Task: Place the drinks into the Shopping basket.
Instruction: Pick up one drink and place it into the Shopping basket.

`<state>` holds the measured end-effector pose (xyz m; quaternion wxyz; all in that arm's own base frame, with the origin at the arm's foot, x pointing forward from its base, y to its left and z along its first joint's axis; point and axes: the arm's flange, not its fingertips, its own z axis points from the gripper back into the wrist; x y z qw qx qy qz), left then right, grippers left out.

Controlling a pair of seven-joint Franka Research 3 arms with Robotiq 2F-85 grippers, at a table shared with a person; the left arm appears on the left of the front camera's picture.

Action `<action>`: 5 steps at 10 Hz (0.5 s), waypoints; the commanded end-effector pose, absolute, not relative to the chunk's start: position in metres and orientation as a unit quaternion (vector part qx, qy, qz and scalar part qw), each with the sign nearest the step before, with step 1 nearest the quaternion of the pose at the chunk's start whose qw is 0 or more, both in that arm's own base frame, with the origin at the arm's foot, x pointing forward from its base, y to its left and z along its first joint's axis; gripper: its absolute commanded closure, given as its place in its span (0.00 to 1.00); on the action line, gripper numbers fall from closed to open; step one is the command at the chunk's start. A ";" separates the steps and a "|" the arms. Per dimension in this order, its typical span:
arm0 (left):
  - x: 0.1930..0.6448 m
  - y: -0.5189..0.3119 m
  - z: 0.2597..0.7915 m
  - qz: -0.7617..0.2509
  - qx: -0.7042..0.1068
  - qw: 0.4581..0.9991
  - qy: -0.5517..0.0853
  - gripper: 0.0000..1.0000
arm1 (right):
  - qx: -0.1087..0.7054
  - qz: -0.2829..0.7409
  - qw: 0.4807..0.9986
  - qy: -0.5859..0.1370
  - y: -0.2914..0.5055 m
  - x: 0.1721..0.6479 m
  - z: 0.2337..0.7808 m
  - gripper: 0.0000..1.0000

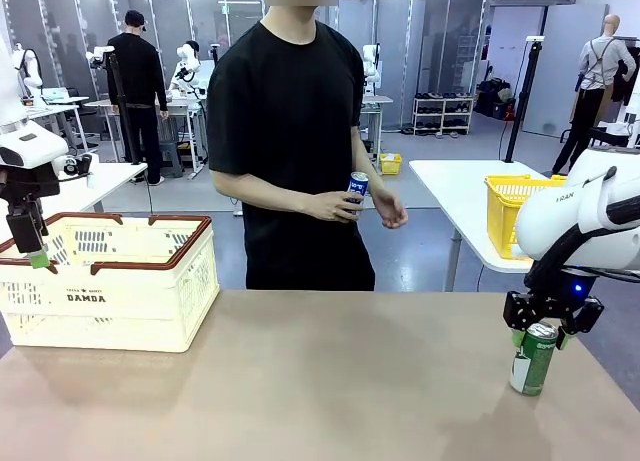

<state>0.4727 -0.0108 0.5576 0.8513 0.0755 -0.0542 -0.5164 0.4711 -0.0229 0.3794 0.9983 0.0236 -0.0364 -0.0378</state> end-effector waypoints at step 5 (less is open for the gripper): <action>0.471 -0.012 0.558 -0.509 0.073 0.856 -0.057 0.00 | 0.012 -0.037 0.998 -0.041 -0.015 0.469 0.386 0.85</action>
